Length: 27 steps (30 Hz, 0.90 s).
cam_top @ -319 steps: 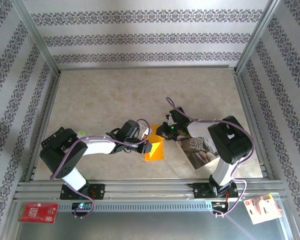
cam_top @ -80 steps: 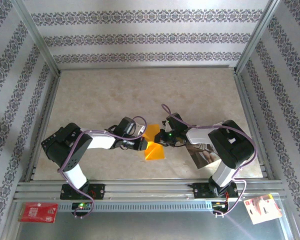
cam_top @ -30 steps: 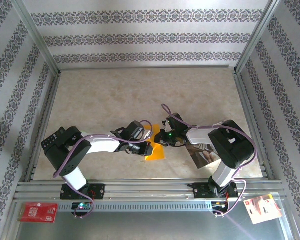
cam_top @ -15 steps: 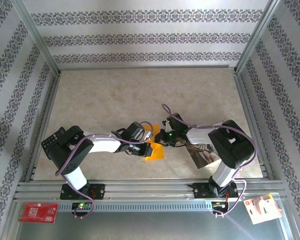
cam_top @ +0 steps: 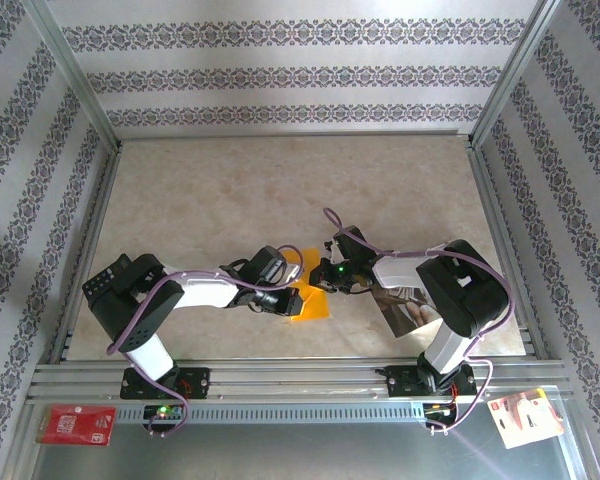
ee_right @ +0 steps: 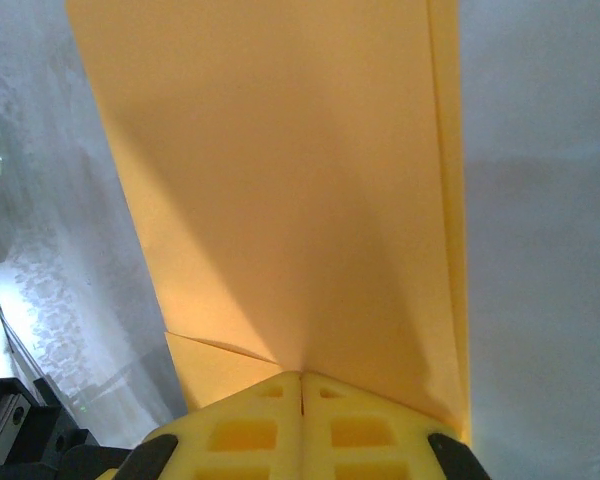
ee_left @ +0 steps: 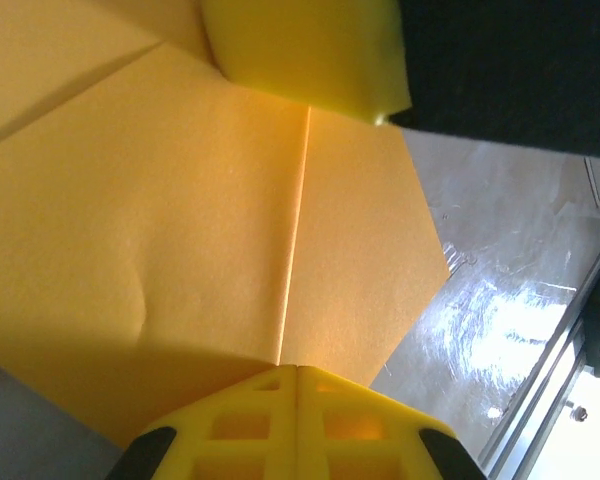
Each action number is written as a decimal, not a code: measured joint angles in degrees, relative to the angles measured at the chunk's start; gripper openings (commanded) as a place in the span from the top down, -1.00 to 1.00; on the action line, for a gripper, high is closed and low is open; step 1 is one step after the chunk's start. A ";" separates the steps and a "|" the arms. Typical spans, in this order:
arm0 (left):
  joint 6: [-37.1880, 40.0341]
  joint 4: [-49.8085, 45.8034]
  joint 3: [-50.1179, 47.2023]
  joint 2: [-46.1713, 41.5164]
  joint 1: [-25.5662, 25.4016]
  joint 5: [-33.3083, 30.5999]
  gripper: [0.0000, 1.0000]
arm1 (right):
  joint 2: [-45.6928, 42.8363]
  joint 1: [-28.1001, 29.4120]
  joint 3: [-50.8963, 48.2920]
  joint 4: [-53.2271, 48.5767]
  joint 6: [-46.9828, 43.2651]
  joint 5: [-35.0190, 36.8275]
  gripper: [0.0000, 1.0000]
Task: Fold a paper plane with a square sheet of paper (pick it up from the middle)
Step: Fold the triangle a second time at the center of the table.
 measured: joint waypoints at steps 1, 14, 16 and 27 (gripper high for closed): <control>0.02 0.02 -0.17 -0.09 0.00 0.11 0.94 | 0.00 0.00 0.00 -0.02 0.00 0.00 0.93; 0.00 -0.22 -2.84 -2.32 -0.02 1.29 0.96 | 0.02 0.00 0.07 -0.20 -0.24 0.00 0.96; 0.00 -0.22 -3.28 -2.73 -0.02 1.36 0.96 | 0.00 0.00 0.07 -0.20 -0.26 0.00 0.97; 0.66 -3.76 -4.57 -5.07 -0.02 1.99 0.97 | 0.02 0.00 0.17 -0.37 -1.09 0.02 0.97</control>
